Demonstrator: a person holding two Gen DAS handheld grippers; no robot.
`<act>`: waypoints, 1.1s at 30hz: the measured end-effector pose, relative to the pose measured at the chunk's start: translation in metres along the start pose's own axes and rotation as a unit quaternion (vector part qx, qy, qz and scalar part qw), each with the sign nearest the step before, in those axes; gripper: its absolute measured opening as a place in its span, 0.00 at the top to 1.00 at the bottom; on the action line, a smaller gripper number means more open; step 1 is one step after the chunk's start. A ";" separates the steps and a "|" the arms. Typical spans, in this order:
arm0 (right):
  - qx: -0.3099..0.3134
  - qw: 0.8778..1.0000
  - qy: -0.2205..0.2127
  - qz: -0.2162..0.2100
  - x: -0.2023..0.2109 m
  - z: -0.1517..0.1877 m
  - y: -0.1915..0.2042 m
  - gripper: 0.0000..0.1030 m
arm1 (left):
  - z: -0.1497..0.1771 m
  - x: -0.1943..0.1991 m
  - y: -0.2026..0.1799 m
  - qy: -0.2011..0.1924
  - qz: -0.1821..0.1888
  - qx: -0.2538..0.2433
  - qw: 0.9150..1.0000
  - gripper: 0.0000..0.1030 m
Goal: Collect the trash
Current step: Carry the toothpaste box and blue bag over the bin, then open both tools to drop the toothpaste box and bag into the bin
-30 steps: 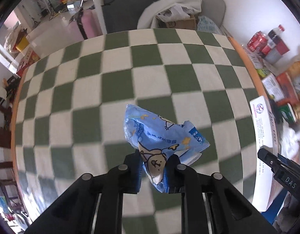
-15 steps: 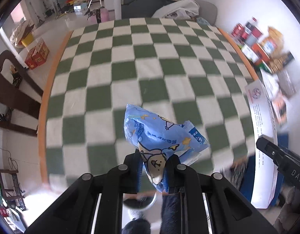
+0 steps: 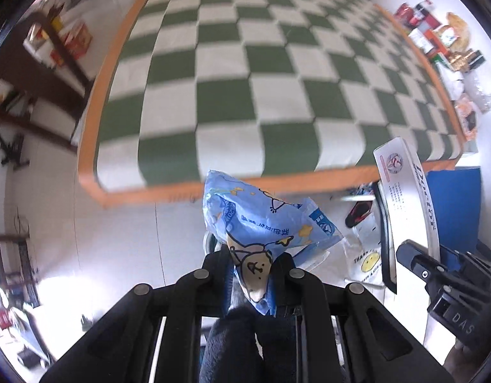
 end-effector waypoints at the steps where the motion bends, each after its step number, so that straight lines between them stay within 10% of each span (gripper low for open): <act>1: 0.003 1.000 0.008 -0.003 -0.004 0.009 0.002 0.52 | 0.011 -0.006 0.003 0.009 -0.002 0.005 1.000 0.87; 25: -0.041 0.978 0.200 -0.051 -0.283 0.234 -0.045 0.52 | 0.199 -0.284 0.053 0.179 -0.025 0.110 0.977 0.86; 30: -0.067 0.968 0.232 -0.061 -0.365 0.270 -0.046 0.51 | 0.215 -0.327 0.051 0.200 -0.005 0.113 0.973 0.77; 33: -0.075 0.965 0.245 -0.065 -0.402 0.286 -0.046 0.50 | 0.224 -0.342 0.058 0.207 -0.009 0.106 0.973 0.51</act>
Point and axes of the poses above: each gripper's, at about its wrist camera, not at the fingertips, and x roughly against the way its jaws point, y to its left, z to its underside, the point moved 10 cm from there along -x, roughly the way its jaws point, and after that the axes turned 15 degrees about -y, right-handed, at the moved point
